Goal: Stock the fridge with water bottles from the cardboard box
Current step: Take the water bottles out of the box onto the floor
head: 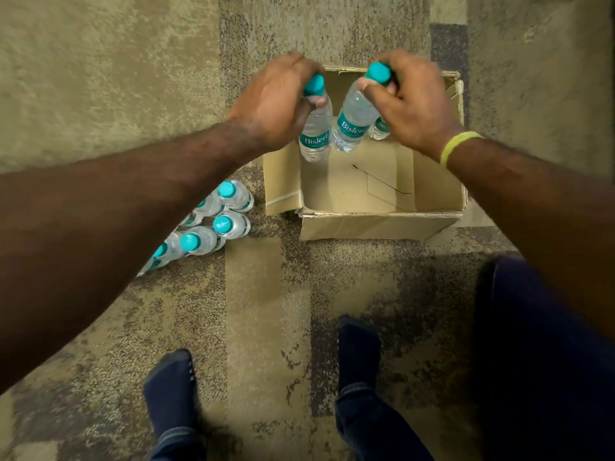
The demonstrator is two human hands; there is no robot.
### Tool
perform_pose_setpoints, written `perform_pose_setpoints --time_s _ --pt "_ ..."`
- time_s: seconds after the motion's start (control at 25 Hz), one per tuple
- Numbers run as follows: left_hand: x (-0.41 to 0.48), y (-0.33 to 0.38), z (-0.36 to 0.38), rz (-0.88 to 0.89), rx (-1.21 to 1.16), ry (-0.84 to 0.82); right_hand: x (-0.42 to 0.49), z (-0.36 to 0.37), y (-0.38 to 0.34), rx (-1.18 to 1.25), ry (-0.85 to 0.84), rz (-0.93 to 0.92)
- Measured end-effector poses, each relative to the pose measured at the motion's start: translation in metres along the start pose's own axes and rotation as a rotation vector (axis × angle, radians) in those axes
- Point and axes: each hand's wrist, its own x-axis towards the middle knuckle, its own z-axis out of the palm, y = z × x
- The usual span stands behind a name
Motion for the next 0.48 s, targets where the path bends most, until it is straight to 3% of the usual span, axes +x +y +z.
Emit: perform_pose_setpoints --time_s 0.24,0.48 --pt "-0.057 0.009 -0.065 0.098 -0.049 0.076 -0.025 -0.046 -0.079 0.075 -0.118 -0.096" --pt "-0.163 -0.009 -0.075 0.096 -0.102 -0.103 -0.074 0.013 -0.133 0.118 -0.279 -0.116"
